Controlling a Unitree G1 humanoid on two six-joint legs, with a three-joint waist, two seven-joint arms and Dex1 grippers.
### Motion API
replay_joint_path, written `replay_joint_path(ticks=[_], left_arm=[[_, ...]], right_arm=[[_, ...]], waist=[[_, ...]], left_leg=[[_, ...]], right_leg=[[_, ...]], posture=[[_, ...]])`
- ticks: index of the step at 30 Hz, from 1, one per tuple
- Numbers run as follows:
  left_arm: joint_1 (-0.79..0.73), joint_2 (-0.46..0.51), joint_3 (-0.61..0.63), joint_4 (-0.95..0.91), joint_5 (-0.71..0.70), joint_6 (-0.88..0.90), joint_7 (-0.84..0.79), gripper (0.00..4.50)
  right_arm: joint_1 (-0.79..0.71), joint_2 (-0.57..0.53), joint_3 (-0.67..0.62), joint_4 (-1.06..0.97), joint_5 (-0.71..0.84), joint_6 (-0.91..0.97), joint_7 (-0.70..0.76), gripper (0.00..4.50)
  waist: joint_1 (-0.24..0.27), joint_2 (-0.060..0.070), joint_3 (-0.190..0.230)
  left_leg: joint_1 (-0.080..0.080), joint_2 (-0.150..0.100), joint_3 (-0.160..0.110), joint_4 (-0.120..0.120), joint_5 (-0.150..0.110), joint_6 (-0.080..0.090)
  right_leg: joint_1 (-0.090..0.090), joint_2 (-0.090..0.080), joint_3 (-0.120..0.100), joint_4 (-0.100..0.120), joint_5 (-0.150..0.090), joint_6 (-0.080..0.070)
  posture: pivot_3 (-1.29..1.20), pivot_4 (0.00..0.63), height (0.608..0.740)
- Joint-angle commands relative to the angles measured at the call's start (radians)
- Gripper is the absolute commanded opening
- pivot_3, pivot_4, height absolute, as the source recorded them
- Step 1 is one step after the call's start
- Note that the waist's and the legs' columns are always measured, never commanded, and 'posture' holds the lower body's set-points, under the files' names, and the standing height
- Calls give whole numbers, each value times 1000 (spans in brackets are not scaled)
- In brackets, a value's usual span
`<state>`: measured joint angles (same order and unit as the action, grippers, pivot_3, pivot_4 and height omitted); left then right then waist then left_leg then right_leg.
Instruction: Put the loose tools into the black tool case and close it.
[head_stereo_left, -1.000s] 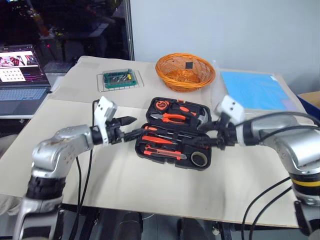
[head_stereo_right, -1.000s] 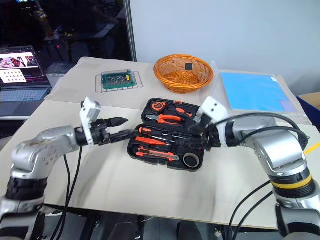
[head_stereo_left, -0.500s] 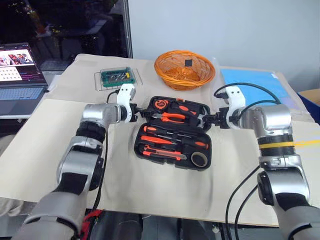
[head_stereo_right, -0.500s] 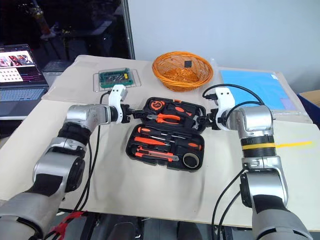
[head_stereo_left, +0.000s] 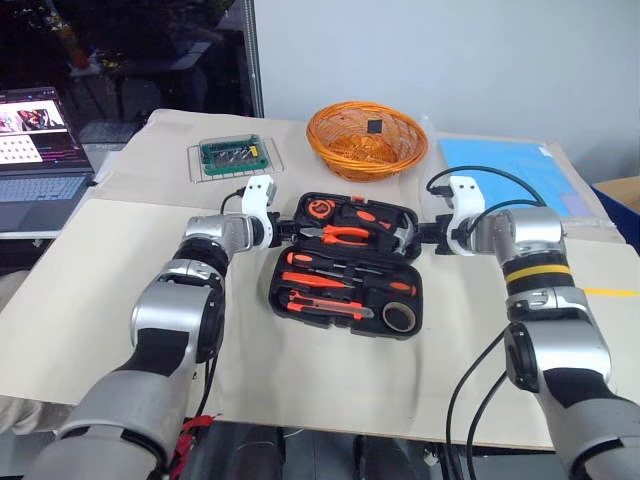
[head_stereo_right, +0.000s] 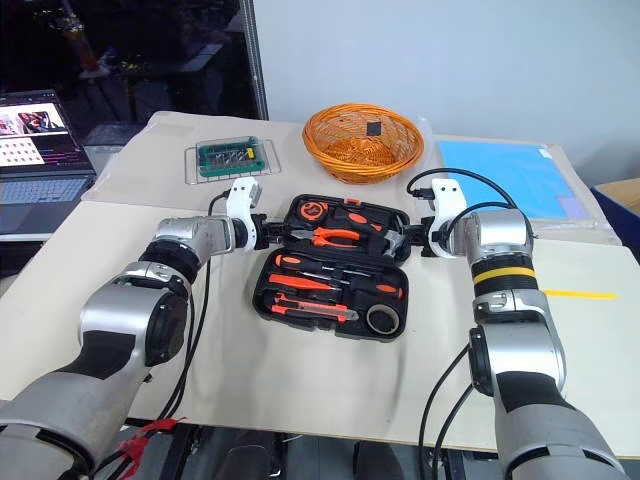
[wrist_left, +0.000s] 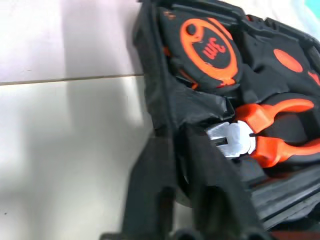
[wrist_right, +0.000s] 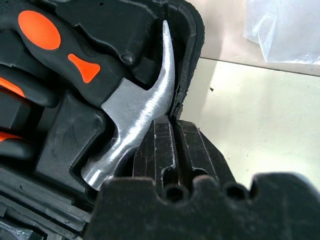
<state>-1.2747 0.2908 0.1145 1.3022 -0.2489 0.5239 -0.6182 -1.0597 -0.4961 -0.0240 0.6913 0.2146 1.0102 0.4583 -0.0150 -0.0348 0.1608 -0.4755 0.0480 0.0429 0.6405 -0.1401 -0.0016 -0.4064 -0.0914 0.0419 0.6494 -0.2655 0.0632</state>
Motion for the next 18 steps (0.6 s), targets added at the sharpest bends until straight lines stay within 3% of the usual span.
replay_joint_path(ticks=[1, 6, 10, 14, 18], left_arm=[[-49, -5, 49, -22, -20, -13, -77, 53], [-45, -12, 47, -56, -1, -75, -185, 53], [51, -10, -55, -168, 94, -316, -285, 53], [217, -17, -100, -319, 188, -653, -123, 53], [303, -13, -119, -353, 251, -868, -14, 53]], right_arm=[[-17, -5, -13, 1, -7, -69, 28, 0], [26, 8, 0, -87, -18, -261, 75, 0], [161, -3, -5, -320, -9, -437, 138, 0], [418, 7, -81, -655, 11, -652, 126, 0], [584, -2, -104, -808, 4, -719, 133, 0]], waist=[[-1, 0, 0], [0, 1, 3], [2, 3, 7], [6, 3, 7], [4, 4, 7]], left_leg=[[0, 0, 0, 0, 0, 0], [-1, 0, 0, 0, 0, 0], [-2, 0, 0, -1, 0, 0], [-2, 0, 0, -5, 1, -1], [-1, 0, 1, -6, 2, -3]], right_leg=[[0, 0, 0, 0, 0, 0], [-1, 0, 0, 0, 0, 0], [-2, 0, 0, -1, 0, 0], [-3, 0, 0, -1, 0, 0], [-4, -1, 1, -1, 0, 0]], posture=[[0, 150, 740], [0, 150, 740], [0, 150, 740], [0, 150, 740], [0, 150, 740]])
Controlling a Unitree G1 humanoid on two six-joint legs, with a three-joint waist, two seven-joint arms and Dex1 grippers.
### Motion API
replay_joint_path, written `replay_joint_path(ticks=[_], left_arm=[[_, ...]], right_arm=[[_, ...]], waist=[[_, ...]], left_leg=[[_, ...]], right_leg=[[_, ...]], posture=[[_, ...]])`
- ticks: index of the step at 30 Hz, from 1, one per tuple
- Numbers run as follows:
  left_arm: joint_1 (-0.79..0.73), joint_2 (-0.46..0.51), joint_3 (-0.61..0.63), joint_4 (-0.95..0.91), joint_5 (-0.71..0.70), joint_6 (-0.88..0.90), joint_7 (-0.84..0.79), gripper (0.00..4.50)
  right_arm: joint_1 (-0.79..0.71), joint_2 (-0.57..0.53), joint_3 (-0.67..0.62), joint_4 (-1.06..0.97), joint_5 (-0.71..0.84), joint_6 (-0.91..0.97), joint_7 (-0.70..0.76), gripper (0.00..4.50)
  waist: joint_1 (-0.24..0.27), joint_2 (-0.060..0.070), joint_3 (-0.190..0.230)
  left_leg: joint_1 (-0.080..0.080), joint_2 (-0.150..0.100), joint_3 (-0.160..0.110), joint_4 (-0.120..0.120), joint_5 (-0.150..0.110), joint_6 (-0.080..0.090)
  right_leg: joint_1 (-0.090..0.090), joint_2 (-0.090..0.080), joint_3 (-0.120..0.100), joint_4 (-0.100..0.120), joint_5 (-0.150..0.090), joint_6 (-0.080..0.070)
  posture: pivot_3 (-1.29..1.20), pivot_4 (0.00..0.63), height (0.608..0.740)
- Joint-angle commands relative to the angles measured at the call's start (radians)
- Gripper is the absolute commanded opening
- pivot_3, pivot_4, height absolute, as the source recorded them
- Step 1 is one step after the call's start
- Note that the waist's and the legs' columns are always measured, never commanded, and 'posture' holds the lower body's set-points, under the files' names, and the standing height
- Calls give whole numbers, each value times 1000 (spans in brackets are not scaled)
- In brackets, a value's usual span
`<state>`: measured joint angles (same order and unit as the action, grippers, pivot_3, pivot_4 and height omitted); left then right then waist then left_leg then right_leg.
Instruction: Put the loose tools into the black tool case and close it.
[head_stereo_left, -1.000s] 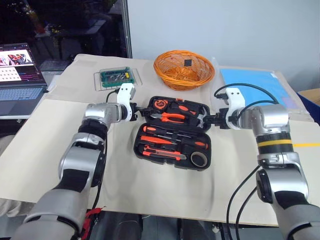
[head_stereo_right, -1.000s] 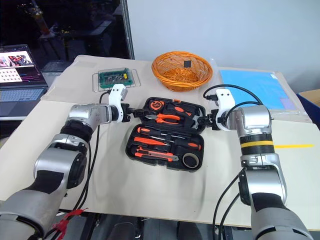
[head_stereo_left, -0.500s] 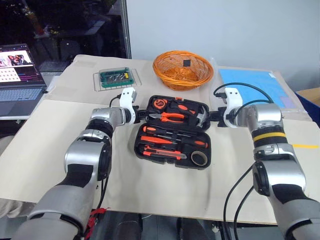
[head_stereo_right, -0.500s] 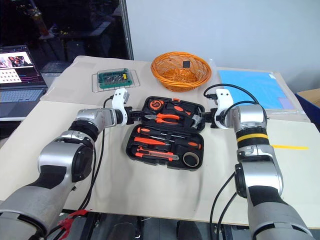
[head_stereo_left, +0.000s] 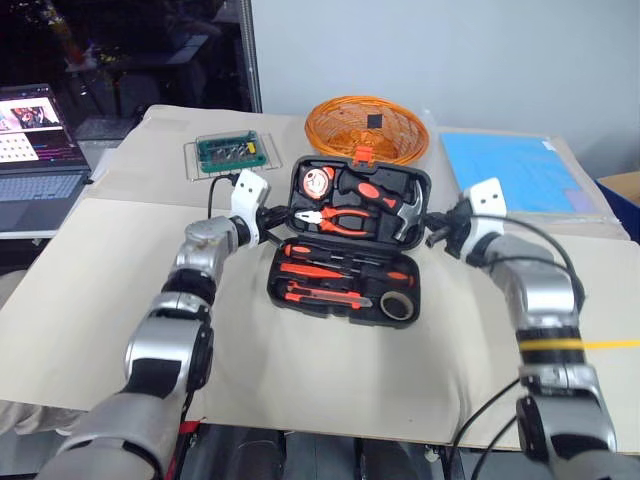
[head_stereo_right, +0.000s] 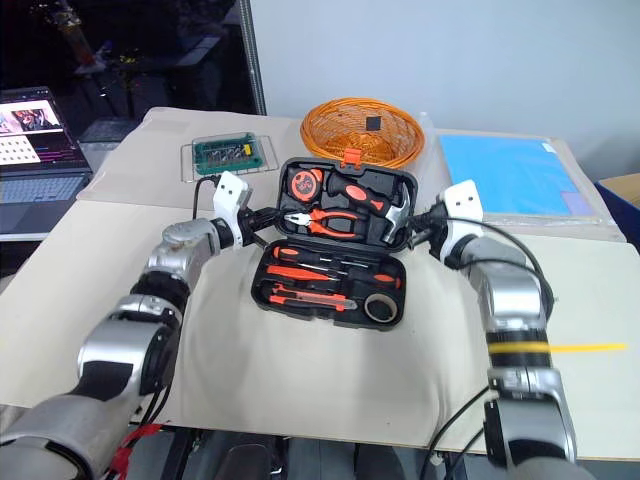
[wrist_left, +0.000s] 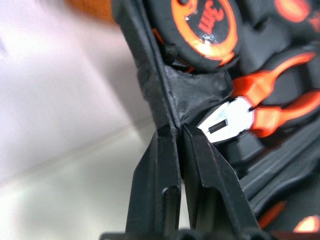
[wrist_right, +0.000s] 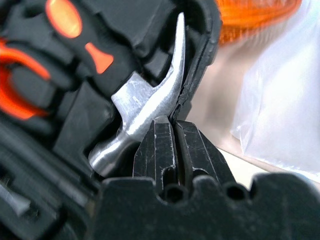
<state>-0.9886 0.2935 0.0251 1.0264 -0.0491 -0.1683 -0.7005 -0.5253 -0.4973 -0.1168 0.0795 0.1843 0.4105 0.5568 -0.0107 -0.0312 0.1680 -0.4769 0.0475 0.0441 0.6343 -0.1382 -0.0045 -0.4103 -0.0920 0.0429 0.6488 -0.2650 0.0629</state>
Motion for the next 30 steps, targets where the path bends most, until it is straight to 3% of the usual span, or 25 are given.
replay_joint_path(ticks=[1, 6, 9, 10, 12, 14, 17, 18, 22, 26, 27, 28, 30], left_arm=[[37, -15, -32, -86, 55, -204, 74, 53], [142, 4, -31, -185, 16, -195, -7, 53], [208, 54, 9, -288, -92, -33, -138, 53], [233, 77, 26, -344, -147, 60, -193, 606], [273, 137, 50, -437, -219, 206, -266, 1028], [296, 203, 66, -498, -260, 322, -318, 1744], [355, 374, 61, -599, -331, 520, -509, 2855], [379, 428, 58, -636, -345, 550, -564, 2855], [440, 588, 58, -807, -451, 704, -740, 2855], [500, 653, 62, -1001, -522, 753, -813, 2855], [511, 664, 60, -1038, -537, 762, -826, 2884], [520, 671, 55, -1069, -544, 764, -839, 2884], [529, 679, 51, -1120, -566, 791, -842, 3369]], right_arm=[[96, -14, -4, -226, 14, -152, 41, 0], [317, -85, 10, -329, -78, -329, 66, 0], [416, -108, -19, -405, -81, -363, 64, 0], [441, -113, -30, -425, -85, -371, 57, 0], [485, -120, -56, -460, -77, -372, 57, 0], [525, -140, -72, -490, -84, -382, 67, 0], [627, -244, -93, -573, -148, -408, 133, 943], [658, -275, -111, -602, -153, -409, 153, 943], [864, -378, -207, -707, -73, -270, 303, 943], [959, -406, -300, -836, 164, -55, 393, 943], [953, -410, -301, -864, 232, -2, 400, 439], [932, -416, -273, -895, 286, 48, 399, 239], [881, -430, -173, -947, 324, 113, 386, 0]], waist=[[2, 0, 0], [1, 0, 0], [1, 0, 0], [-2, 0, 0], [-6, 1, 0], [-6, 0, 0], [-4, 0, 0], [-4, 0, 0], [13, 1, 0], [20, -1, -1], [19, -1, -1], [17, -1, -1], [7, -1, -1]], left_leg=[[0, 0, 0, 1, 1, 0], [4, 0, 0, 3, 2, 0], [5, 1, 0, 3, 1, 0], [5, 1, 0, 3, 1, 0], [7, 1, 0, 3, 1, 0], [9, 1, 0, 3, 2, 0], [9, 2, 0, 3, 2, 0], [9, 2, 0, 3, 2, 0], [13, 2, 0, 2, 1, 0], [20, 4, 0, 1, -2, -5], [20, 4, 2, 1, -3, -7], [21, 5, 2, 1, -3, -7], [23, 6, 3, 1, -3, -7]], right_leg=[[0, 0, 0, 0, 1, -1], [5, 0, -1, 0, 2, 0], [7, 1, -1, -1, 1, 0], [6, 1, -1, 0, 1, 0], [8, 1, 0, 0, 2, 0], [9, 1, 0, 0, 2, 0], [8, 1, 0, 1, 2, -1], [9, 1, 0, 1, 1, -1], [13, 0, -1, -1, 1, -2], [22, -1, -4, -4, -7, -12], [22, -2, -3, -4, -7, -12], [22, -2, -3, -3, -7, -12], [22, -1, -3, -3, -7, -12]], posture=[[0, 150, 740], [0, 150, 740], [0, 150, 740], [0, 150, 740], [0, 150, 740], [0, 150, 740], [0, 150, 740], [0, 150, 740], [0, 150, 740], [0, 150, 740], [0, 150, 740], [0, 150, 740], [0, 150, 740]])
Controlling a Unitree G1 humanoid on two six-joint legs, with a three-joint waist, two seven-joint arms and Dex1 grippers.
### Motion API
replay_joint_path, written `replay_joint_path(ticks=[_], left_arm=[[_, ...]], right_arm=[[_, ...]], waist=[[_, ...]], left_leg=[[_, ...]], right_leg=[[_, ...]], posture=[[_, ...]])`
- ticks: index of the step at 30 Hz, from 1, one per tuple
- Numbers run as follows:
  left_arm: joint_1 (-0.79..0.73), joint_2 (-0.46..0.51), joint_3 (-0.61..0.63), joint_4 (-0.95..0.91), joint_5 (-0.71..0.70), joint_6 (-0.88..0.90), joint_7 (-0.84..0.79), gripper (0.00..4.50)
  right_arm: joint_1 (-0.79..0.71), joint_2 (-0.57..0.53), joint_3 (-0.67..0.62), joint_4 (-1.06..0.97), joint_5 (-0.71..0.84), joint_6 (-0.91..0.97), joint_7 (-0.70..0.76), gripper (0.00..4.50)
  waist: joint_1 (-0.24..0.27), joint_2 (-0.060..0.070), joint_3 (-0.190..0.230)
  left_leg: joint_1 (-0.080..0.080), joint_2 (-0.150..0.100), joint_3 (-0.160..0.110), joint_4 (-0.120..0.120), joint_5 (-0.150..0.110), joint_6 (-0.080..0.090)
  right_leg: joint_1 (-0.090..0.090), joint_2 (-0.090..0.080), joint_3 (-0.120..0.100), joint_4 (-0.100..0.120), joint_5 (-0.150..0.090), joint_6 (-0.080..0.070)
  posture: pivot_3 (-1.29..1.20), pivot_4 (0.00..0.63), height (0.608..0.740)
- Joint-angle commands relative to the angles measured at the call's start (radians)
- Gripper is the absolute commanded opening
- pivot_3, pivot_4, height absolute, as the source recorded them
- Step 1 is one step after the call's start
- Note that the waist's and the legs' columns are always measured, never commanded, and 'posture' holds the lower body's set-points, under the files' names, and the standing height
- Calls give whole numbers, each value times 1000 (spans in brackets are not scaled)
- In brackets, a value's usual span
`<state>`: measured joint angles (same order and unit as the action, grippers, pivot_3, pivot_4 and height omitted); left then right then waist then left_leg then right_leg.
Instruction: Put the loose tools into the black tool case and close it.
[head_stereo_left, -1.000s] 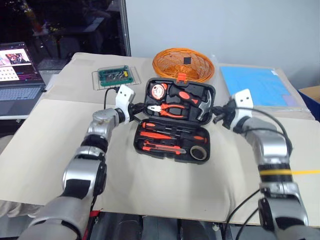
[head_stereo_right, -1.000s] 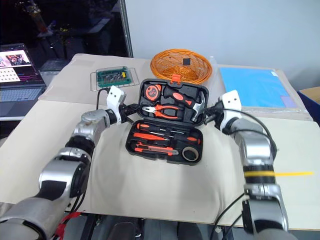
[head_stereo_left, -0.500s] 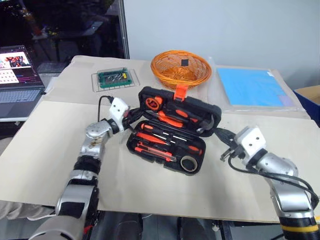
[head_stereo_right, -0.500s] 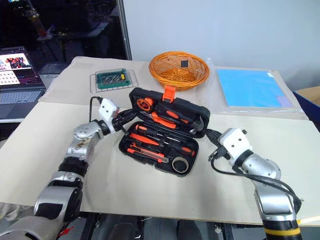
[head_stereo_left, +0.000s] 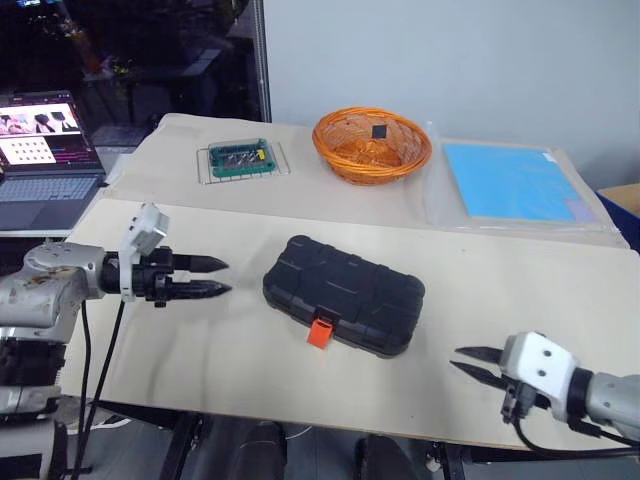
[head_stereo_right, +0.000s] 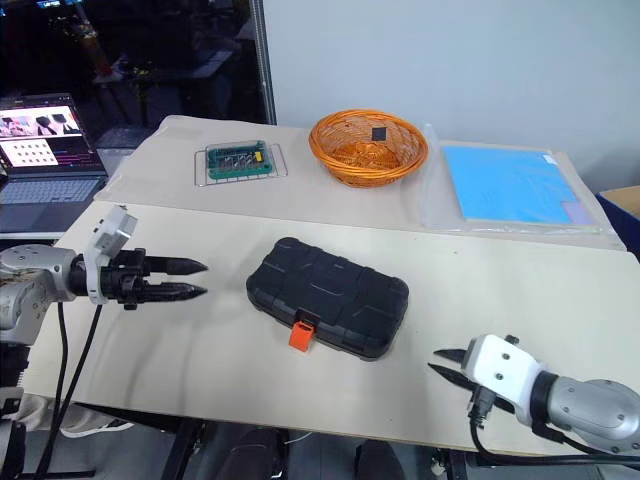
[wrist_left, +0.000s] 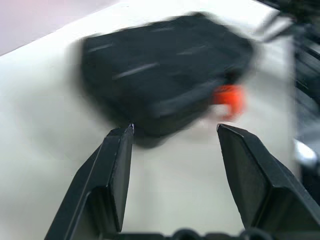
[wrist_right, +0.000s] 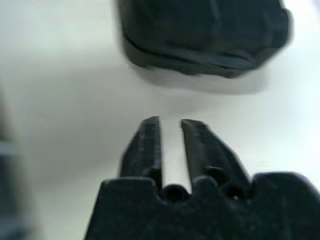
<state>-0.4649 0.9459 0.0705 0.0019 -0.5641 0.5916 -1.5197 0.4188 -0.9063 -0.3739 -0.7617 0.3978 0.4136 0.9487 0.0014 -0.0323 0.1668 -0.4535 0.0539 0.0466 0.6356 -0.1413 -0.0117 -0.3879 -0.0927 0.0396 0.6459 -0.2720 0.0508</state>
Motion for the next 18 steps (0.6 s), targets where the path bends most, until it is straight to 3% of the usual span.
replay_joint_path(ticks=[1, 2, 4, 8, 14, 18], left_arm=[[6, 23, 2, -118, -56, 35, -17, 3547], [8, 20, -3, -139, -58, 33, -13, 4056], [10, 5, -7, -173, -61, 29, 10, 4390], [34, 8, -22, -233, -50, 5, 16, 4390], [59, -5, -18, -279, -59, 11, 66, 4390], [61, -26, -26, -285, -45, -5, 110, 4390]], right_arm=[[-98, -25, 163, -120, 94, 137, -20, 0], [-142, -19, 250, -116, 55, 164, -46, 0], [-225, -14, 408, -81, -49, 196, -90, 0], [-400, 86, 569, 40, -174, 283, -243, 0], [-599, 330, 535, 196, -232, 389, -471, 0], [-730, 380, 538, 314, -257, 388, -501, 0]], waist=[[-10, 0, 0], [-13, -1, 0], [-16, -1, 0], [-16, -1, 0], [-16, -3, 1], [-16, -3, 1]], left_leg=[[1, 1, 0, 0, 0, 0], [3, 1, 0, -1, 0, 0], [7, 2, 0, -2, 0, -1], [7, 1, 3, -3, 0, -1], [2, 1, 5, -1, 2, 3], [-3, 1, 5, -1, 5, 7]], right_leg=[[0, 0, 0, 0, 0, 1], [1, 1, 0, 0, -1, 1], [0, 1, -1, 0, -1, 1], [-2, -2, 1, -1, -1, 1], [-3, -1, 2, 1, 3, -4], [-9, 1, 2, 3, 6, 1]], posture=[[0, 150, 740], [0, 150, 740], [0, 150, 740], [0, 150, 740], [0, 150, 740], [0, 150, 740]])
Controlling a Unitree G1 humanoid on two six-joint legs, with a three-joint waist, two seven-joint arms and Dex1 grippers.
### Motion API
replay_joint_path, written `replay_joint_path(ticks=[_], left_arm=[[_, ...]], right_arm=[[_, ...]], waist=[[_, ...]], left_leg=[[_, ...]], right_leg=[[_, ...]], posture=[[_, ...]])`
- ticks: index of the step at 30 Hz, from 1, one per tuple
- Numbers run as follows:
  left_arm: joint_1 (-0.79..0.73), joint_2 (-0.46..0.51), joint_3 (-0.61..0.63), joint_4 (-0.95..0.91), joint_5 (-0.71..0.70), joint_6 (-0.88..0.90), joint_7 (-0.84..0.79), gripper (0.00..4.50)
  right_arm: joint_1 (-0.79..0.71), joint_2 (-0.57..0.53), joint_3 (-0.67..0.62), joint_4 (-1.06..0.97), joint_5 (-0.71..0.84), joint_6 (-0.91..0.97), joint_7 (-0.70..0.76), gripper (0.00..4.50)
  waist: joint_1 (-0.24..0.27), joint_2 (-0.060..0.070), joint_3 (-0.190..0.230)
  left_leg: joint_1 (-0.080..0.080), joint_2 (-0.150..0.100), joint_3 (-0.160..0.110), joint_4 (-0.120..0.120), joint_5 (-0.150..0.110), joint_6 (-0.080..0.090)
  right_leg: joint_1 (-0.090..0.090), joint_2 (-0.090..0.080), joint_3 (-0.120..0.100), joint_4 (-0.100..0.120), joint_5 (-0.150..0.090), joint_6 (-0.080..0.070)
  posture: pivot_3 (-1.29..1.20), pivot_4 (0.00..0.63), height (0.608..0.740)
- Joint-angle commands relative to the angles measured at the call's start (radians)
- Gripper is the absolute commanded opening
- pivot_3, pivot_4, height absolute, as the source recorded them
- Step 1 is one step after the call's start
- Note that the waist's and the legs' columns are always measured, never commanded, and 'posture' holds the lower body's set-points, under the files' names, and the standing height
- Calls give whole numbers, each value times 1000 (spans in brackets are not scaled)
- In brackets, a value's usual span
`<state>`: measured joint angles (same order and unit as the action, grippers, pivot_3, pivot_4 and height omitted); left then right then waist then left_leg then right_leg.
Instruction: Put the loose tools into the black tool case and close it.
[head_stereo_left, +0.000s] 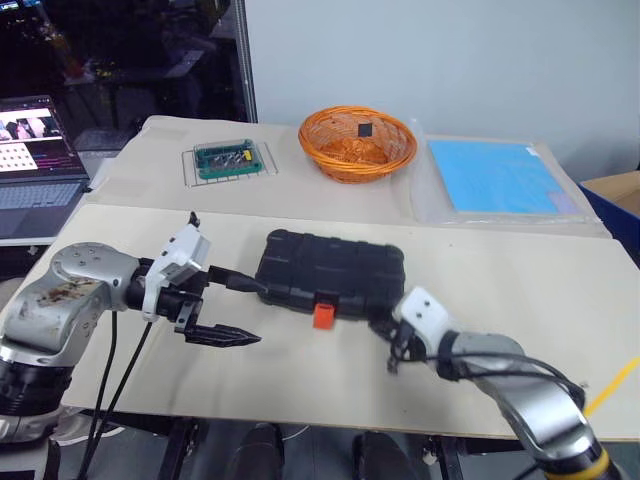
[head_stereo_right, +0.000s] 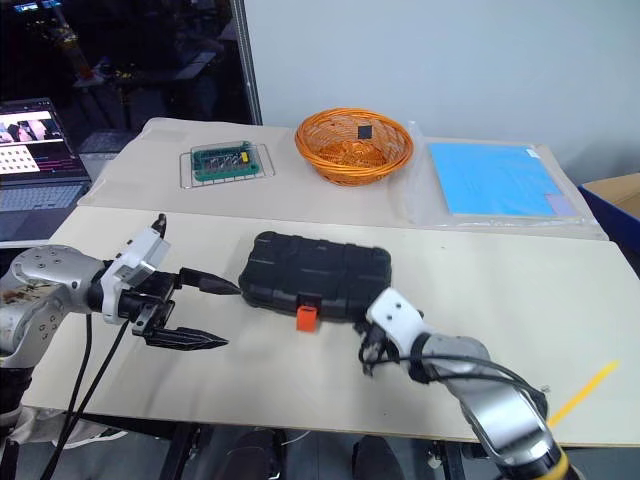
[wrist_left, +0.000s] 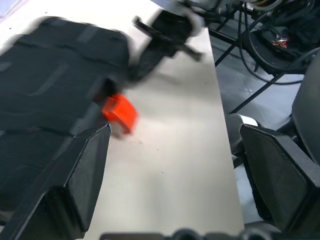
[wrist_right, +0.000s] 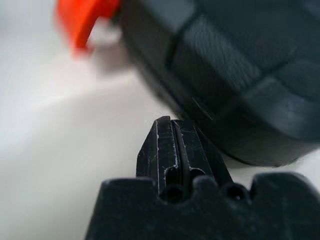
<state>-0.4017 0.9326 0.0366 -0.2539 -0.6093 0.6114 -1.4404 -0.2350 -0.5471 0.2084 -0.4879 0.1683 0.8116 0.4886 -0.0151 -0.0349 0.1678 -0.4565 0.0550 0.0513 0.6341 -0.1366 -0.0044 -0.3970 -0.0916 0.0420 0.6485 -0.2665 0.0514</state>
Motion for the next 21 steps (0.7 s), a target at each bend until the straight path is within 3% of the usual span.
replay_joint_path(ticks=[1, 6, 9, 12, 15, 18, 21], left_arm=[[-9, -23, -1, -24, 12, -31, 50, 4390], [-60, -84, -45, 7, 74, -43, 150, 4390], [-101, -119, -72, 26, 94, -25, 201, 4390], [-128, -145, -85, 45, 99, -11, 226, 4500], [-152, -175, -115, 85, 133, -22, 261, 4500], [-179, -205, -153, 137, 180, -36, 291, 4500], [-215, -243, -191, 213, 230, -61, 310, 4500]], right_arm=[[-123, 40, -47, 99, -34, -18, -57, 0], [-372, 99, 5, 534, -116, -196, -63, 0], [-424, 88, 5, 619, -107, -204, 8, 0], [-374, 22, -28, 507, -74, -126, 77, 749], [-282, -44, -91, 310, 5, 10, 141, 1770], [-236, -2, -176, 153, 116, 155, 125, 2934], [-239, 129, -221, 109, 160, 242, 26, 3948]], waist=[[1, 0, 0], [-6, 0, 1], [-2, 0, 1], [4, 0, 1], [18, 0, 1], [17, 0, 1], [2, 0, 1]], left_leg=[[-1, 0, 0, 0, 0, 0], [-1, -1, 1, 0, 1, 1], [-1, -1, 0, 0, 1, 2], [-3, -2, -1, -1, 2, 2], [-10, -4, -2, -3, 1, 2], [-14, -4, -3, -2, 1, 3], [-10, -3, -4, -1, 1, 2]], right_leg=[[-1, 0, 0, 0, 0, 0], [-1, 0, 1, 0, 3, 2], [-1, 1, 1, 0, 3, 3], [-2, 1, 1, 0, 2, 5], [-7, 0, 1, 0, 1, 7], [-9, 0, 0, 0, 1, 7], [-7, 2, 0, 1, 2, 6]], posture=[[0, 150, 740], [0, 150, 740], [0, 150, 740], [0, 150, 740], [0, 150, 740], [0, 150, 740], [0, 150, 740]])
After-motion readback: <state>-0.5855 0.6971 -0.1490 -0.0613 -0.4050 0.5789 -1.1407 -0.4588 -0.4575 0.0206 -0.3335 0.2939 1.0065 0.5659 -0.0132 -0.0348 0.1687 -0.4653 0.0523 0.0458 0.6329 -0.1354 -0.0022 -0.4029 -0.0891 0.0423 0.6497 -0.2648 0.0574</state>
